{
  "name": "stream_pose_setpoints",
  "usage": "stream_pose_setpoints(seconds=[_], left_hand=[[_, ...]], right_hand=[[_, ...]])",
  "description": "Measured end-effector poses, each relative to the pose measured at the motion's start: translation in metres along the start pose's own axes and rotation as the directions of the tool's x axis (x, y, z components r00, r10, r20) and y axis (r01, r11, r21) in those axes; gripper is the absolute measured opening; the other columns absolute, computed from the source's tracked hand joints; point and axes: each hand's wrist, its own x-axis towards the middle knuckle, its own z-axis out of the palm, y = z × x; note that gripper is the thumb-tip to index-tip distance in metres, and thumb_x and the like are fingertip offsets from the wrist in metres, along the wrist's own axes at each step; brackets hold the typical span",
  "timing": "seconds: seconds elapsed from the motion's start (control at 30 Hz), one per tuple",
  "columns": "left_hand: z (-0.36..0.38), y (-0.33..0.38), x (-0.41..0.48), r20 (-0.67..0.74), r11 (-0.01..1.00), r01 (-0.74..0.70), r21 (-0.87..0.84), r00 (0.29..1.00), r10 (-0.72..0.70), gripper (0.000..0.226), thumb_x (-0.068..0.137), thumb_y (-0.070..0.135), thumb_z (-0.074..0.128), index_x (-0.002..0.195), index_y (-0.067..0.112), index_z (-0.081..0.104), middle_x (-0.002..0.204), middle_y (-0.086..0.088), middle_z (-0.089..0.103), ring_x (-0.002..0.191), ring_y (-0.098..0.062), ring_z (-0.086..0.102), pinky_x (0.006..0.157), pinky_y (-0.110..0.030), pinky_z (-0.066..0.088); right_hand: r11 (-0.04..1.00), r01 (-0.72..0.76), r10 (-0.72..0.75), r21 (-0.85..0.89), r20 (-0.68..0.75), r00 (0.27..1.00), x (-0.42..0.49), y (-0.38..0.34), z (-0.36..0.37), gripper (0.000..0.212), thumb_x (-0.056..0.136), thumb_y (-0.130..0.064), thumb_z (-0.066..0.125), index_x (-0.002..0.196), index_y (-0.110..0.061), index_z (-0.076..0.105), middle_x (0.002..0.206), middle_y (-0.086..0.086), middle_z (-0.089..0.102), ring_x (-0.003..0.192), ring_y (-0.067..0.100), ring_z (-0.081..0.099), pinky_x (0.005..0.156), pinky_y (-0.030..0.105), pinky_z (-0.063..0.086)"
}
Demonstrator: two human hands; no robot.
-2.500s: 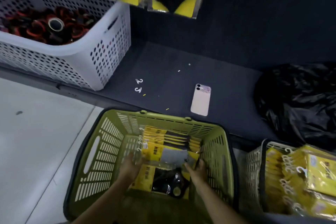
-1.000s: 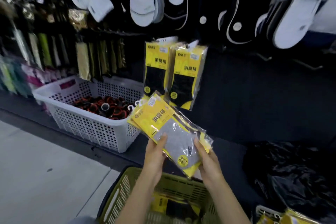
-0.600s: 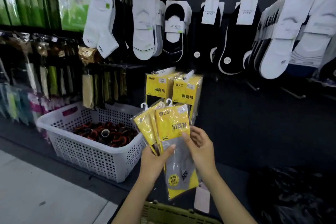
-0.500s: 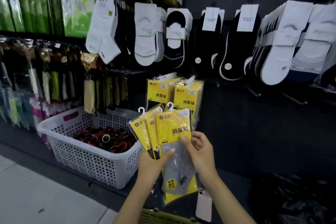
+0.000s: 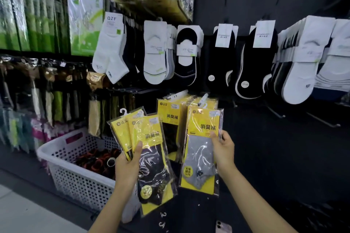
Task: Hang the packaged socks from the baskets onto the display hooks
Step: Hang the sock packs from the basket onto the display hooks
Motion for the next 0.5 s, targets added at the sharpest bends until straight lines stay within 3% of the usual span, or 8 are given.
stream_pose_setpoints(seconds=[0.07, 0.17, 0.3, 0.4, 0.5], left_hand=[[-0.002, -0.001, 0.009, 0.009, 0.999, -0.035, 0.024, 0.999, 0.035, 0.045, 0.068, 0.067, 0.05, 0.068, 0.024, 0.04, 0.05, 0.005, 0.02, 0.047, -0.013, 0.025, 0.054, -0.032, 0.031], [-0.004, -0.003, 0.017, -0.012, 0.995, -0.071, 0.066, 0.997, 0.072, 0.058, 0.075, 0.062, 0.051, 0.07, 0.007, 0.037, 0.052, 0.003, 0.019, 0.046, -0.012, 0.023, 0.049, -0.029, 0.026], [-0.001, -0.006, 0.02, 0.024, 0.995, -0.091, 0.035, 0.996, 0.09, 0.053, 0.075, 0.06, 0.053, 0.063, 0.013, 0.031, 0.045, 0.008, 0.017, 0.04, -0.01, 0.018, 0.048, -0.028, 0.022], [0.004, -0.006, 0.019, 0.034, 0.997, -0.032, 0.065, 0.999, 0.029, 0.056, 0.078, 0.06, 0.055, 0.063, 0.015, 0.026, 0.046, 0.006, 0.017, 0.041, -0.01, 0.018, 0.047, -0.027, 0.023], [0.01, -0.009, 0.015, 0.069, 1.0, 0.002, 0.026, 0.998, -0.003, 0.043, 0.08, 0.056, 0.058, 0.062, 0.02, 0.042, 0.04, 0.009, 0.024, 0.041, -0.009, 0.027, 0.047, -0.026, 0.029]], right_hand=[[0.999, 0.015, -0.015, -0.037, -0.007, 1.0, 0.014, 0.003, 0.009, 0.006, 0.094, -0.017, 0.057, 0.093, -0.011, 0.06, 0.095, 0.017, 0.07, 0.079, 0.03, 0.065, 0.072, 0.04, 0.055], [0.996, 0.02, -0.025, -0.092, -0.051, 0.998, 0.03, 0.015, 0.02, 0.008, 0.094, -0.017, 0.058, 0.087, -0.013, 0.059, 0.084, 0.004, 0.067, 0.079, 0.019, 0.06, 0.063, 0.022, 0.047], [0.986, -0.112, 0.099, -0.124, -0.101, 0.99, 0.047, 0.032, 0.026, 0.018, 0.091, -0.023, 0.062, 0.089, -0.005, 0.062, 0.091, 0.018, 0.066, 0.08, 0.02, 0.056, 0.075, 0.04, 0.051], [0.958, -0.277, 0.263, -0.076, -0.161, 0.951, 0.052, 0.04, 0.021, 0.025, 0.084, -0.032, 0.071, 0.088, -0.008, 0.063, 0.094, 0.011, 0.066, 0.088, 0.023, 0.061, 0.082, 0.041, 0.051], [0.938, -0.34, 0.306, -0.072, -0.294, 0.906, 0.043, 0.044, 0.008, 0.02, 0.084, -0.022, 0.072, 0.096, -0.01, 0.062, 0.101, 0.009, 0.066, 0.076, 0.017, 0.06, 0.065, 0.028, 0.049]])
